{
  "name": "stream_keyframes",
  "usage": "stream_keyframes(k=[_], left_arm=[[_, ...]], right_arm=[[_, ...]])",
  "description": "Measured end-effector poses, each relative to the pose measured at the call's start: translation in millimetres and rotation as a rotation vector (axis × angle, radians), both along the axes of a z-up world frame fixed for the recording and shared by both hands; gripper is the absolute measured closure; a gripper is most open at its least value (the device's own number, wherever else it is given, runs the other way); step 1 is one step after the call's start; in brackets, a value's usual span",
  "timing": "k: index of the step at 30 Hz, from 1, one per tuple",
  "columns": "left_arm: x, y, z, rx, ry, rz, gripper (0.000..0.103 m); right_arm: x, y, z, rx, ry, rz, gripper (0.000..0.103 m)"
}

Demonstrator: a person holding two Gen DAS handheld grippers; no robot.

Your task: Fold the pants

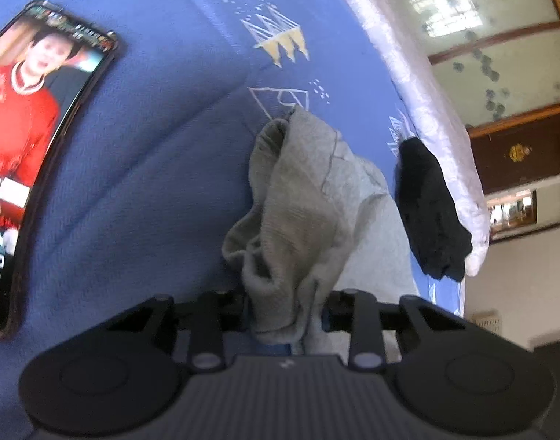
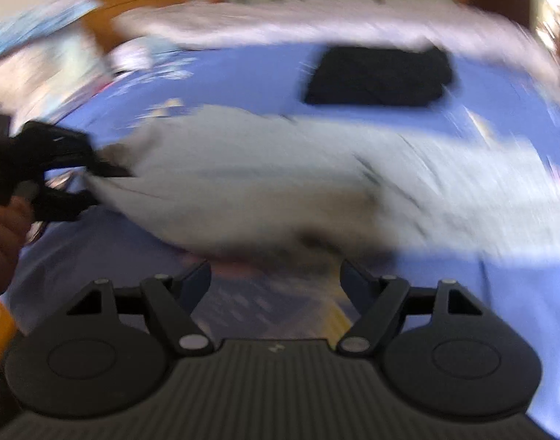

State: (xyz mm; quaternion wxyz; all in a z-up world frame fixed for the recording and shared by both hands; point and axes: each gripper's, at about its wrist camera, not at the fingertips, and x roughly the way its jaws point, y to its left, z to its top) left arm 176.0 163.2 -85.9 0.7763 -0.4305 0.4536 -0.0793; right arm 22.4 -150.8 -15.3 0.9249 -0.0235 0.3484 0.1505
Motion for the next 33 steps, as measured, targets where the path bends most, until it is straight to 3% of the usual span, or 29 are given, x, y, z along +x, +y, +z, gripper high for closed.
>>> stream_keyframes(k=[5,9,14,17,20,22,24,26,28,32,33], left_arm=[[7.7,3.0,4.2,0.022,0.0,-0.051,0.055],[2.3,18.5,4.5,-0.017,-0.013,-0.02,0.04],[2.0,36.7,3.5,-0.062,-0.025,0.014,0.039],[2.1,45.0,5.5,-0.087,-0.035,0.031,0.039],[1.4,52.4,10.9,-0.097,-0.056,0.048,0.039],[0.5,56.3,15.2,-0.092,-0.069,0.061,0.037],[-0.1,58.6,18.2,-0.081,-0.073,0.072,0.034],[-0.4,60.6,19.2,-0.08,-0.072,0.079,0.034],[-0.5,63.1,19.8,-0.086,-0.067,0.09,0.033],[-0.7,58.1,22.1,-0.114,-0.071,0.081,0.024],[-0.6,54.4,22.5,-0.13,-0.073,0.068,0.022]], right_arm=[[21.0,90.8,3.4,-0.204,-0.142,0.256,0.022],[45.9,139.7,-10.1,-0.325,-0.183,0.361,0.022],[68.9,180.5,-31.9,-0.487,-0.198,0.451,0.022],[74.7,193.7,-37.3,-0.609,-0.286,0.5,0.016],[83.6,198.4,-35.9,-0.651,-0.312,0.534,0.012],[91.3,198.8,-31.1,-0.616,-0.281,0.537,0.016],[97.1,196.8,-23.4,-0.532,-0.193,0.559,0.059],[101.0,191.1,-14.3,-0.468,-0.17,0.492,0.076],[112.5,172.2,0.9,-0.302,-0.11,0.383,0.08],[136.4,104.8,26.0,0.148,0.04,0.107,0.085],[135.8,96.3,27.2,0.196,0.051,0.075,0.085]])
